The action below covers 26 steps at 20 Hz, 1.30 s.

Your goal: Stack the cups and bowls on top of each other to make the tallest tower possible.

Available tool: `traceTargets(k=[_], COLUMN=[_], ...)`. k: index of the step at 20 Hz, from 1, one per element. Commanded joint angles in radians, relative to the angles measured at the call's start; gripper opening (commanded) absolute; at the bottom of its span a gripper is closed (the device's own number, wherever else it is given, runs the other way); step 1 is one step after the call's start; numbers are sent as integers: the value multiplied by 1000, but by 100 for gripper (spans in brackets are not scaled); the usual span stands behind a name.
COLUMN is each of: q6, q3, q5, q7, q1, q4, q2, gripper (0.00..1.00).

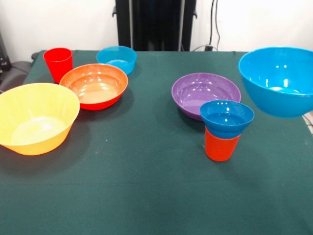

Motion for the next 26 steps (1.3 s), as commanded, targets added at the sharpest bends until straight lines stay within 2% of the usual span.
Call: traceTargets(k=[1,7,12,17,24,26], q6=[52,49,53,-25,-54,-76], q3=[-82,-111,-132,-85,-82,-60], q5=[-9,-46,-24,-32,-57,-71], q7=[151,117,129,138,120,98], q1=[10,21,23,42,53,59], q4=[94,124,133,182,213,239], q2=[-11,-16,-7,-2,-5,-12], gripper=[0,0,0,0,0,0])
